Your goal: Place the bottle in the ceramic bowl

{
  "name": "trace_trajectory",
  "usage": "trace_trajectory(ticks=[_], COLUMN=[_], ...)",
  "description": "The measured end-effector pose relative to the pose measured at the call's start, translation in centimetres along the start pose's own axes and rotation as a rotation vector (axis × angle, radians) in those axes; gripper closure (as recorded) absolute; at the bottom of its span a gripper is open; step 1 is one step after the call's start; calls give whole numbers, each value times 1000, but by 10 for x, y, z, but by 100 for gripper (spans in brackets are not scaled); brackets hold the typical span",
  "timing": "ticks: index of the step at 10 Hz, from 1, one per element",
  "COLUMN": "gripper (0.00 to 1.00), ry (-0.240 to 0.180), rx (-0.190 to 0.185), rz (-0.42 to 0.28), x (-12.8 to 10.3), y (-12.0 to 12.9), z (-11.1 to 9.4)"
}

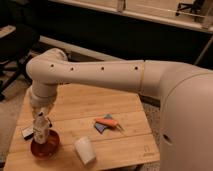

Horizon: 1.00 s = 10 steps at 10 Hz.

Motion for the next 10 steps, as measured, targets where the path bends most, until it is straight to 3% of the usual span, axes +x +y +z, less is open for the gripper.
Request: trace_trajectory(ticks=[3,10], gripper=[67,67], ry=[-22,-84], rx=[-43,-55], rz=[15,27], x=[-7,-15], y=[15,16], z=[1,7])
